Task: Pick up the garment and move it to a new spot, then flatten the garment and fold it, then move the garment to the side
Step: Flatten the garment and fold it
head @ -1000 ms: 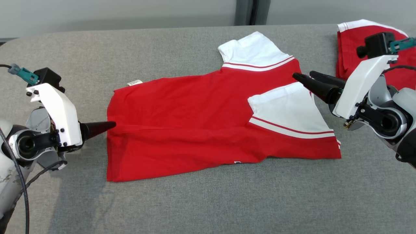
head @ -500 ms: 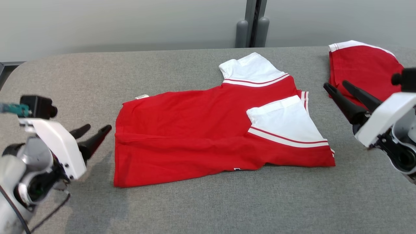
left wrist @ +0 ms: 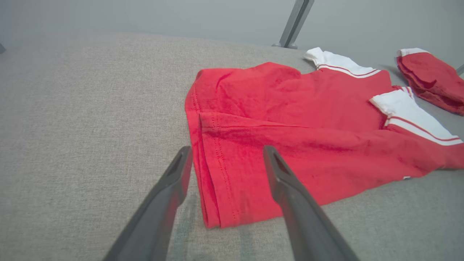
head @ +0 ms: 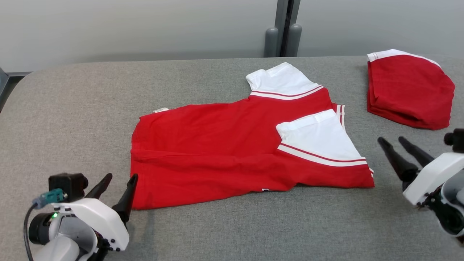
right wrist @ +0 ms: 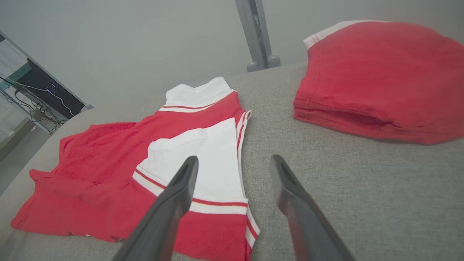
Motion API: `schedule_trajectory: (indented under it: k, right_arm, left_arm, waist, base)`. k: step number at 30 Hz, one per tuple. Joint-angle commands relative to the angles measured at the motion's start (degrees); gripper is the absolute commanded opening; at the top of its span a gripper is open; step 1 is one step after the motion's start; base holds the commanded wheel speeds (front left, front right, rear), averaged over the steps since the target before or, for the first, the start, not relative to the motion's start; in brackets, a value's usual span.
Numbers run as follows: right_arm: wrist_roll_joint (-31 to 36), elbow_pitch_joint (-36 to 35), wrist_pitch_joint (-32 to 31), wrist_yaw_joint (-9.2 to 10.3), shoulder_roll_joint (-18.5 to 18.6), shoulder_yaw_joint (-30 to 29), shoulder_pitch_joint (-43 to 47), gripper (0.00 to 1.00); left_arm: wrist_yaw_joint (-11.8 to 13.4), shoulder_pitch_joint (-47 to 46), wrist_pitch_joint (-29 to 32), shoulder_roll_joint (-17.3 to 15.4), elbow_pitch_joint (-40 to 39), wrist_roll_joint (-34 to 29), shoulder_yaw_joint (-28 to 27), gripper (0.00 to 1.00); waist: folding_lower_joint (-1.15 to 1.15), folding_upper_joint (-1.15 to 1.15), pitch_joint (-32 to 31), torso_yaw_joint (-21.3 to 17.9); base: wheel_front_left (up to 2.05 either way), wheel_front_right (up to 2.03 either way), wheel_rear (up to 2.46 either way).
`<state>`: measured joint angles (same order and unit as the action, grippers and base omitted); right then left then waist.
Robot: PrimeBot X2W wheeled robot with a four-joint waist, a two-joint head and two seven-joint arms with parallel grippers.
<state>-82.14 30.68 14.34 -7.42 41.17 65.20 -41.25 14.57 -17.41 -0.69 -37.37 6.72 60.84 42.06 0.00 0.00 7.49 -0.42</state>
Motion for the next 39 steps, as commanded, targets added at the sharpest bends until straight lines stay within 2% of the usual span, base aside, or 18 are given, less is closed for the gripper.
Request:
schedule_trajectory:
  k: [1, 7, 12, 23, 39]
  right_arm:
    - [0.5, 1.1, 0.5, -0.14, -1.6, -0.7, 2.1, 1.00]
    - [1.0, 4.2, 0.8, -0.13, -5.1, -1.6, 5.4, 1.00]
    - [2.0, 8.4, 0.8, -0.13, -9.3, -2.3, 6.9, 1.00]
    - [1.7, 16.0, -1.3, -0.13, -13.2, -2.8, 7.0, 1.00]
    - [-0.9, 16.3, -7.3, -0.13, -16.0, -2.9, 7.7, 1.00]
  left_arm:
    - [1.7, 1.1, -2.0, 0.6, 0.3, -1.3, -0.2, 1.00]
    - [4.3, 1.9, -5.3, 2.7, 1.7, -4.0, 1.0, 1.00]
    - [4.7, 2.6, -7.7, 5.8, 4.2, -3.9, 1.1, 1.00]
    - [2.5, 1.8, -8.6, 9.2, 10.7, -3.6, 2.6, 1.00]
    - [-1.6, -1.3, -5.3, 12.3, 17.8, -2.1, 4.6, 1.00]
  waist:
    - [0.00, 0.00, 0.1, 0.1]
    - [0.00, 0.00, 0.4, 0.5]
    - [0.00, 0.00, 0.9, 0.5]
    - [0.00, 0.00, 1.0, 1.4]
    - [0.00, 0.00, 1.5, 1.7]
  base:
    - [0.00, 0.00, 0.00]
    - [0.00, 0.00, 0.00]
    - [0.00, 0.00, 0.00]
    - [0.00, 0.00, 0.00]
    - [0.00, 0.00, 0.00]
